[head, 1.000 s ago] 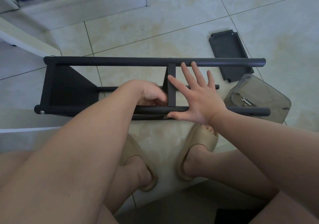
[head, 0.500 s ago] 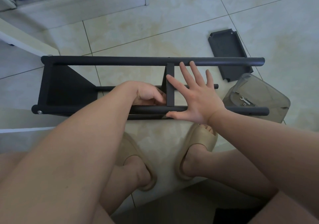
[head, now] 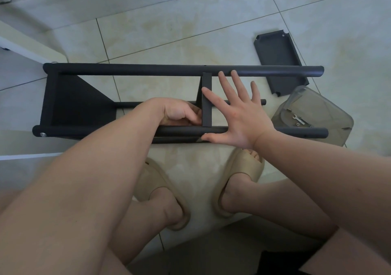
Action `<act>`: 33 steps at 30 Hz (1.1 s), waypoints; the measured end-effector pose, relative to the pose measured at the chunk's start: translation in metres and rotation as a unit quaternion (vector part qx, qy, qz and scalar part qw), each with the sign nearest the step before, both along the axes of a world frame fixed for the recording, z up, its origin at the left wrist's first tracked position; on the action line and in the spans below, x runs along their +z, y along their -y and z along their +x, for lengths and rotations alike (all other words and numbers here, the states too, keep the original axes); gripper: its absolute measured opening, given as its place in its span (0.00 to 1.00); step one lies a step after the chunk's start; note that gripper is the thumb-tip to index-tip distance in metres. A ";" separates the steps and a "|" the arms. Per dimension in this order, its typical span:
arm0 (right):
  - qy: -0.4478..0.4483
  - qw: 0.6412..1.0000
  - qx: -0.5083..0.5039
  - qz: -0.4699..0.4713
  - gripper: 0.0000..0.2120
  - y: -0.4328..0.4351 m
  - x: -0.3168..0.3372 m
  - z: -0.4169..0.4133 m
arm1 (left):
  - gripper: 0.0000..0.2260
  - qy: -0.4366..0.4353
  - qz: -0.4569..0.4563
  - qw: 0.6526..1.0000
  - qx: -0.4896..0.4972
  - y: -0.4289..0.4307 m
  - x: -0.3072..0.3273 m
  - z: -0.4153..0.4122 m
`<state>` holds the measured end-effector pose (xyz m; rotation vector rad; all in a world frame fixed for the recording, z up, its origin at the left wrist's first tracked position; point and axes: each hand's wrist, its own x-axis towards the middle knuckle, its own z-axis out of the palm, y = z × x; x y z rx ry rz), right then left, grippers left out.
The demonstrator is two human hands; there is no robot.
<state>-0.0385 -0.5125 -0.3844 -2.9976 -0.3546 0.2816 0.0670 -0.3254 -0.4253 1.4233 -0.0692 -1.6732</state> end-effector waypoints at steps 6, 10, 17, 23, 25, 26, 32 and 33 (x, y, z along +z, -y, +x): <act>0.007 1.000 -0.001 0.005 0.51 0.001 -0.001 -0.001 | 0.17 -0.003 0.007 1.000 -0.012 0.000 0.002 -0.001; 0.008 1.000 0.001 0.005 0.51 0.001 -0.001 0.000 | 0.17 0.009 0.040 0.998 -0.051 0.002 0.005 -0.001; 0.009 1.000 0.000 0.006 0.51 0.002 -0.002 0.001 | 0.10 0.039 0.097 0.993 -0.047 0.013 0.018 0.005; 0.013 1.000 0.001 0.007 0.51 0.002 -0.003 0.000 | 0.09 0.057 0.123 0.989 -0.053 0.016 0.025 0.007; 0.014 1.000 0.002 0.006 0.51 0.002 -0.003 0.000 | 0.09 0.068 0.124 0.989 -0.034 0.017 0.026 0.007; 0.014 1.000 0.002 0.006 0.51 0.001 -0.003 0.000 | 0.09 0.069 0.123 0.990 -0.027 0.017 0.026 0.007; 0.018 1.000 0.000 0.013 0.51 0.000 -0.003 -0.001 | 0.10 0.066 0.111 0.992 -0.008 0.017 0.025 0.003; 0.018 1.000 -0.001 0.013 0.51 0.000 -0.003 -0.001 | 0.10 0.063 0.108 0.992 -0.009 0.016 0.025 0.002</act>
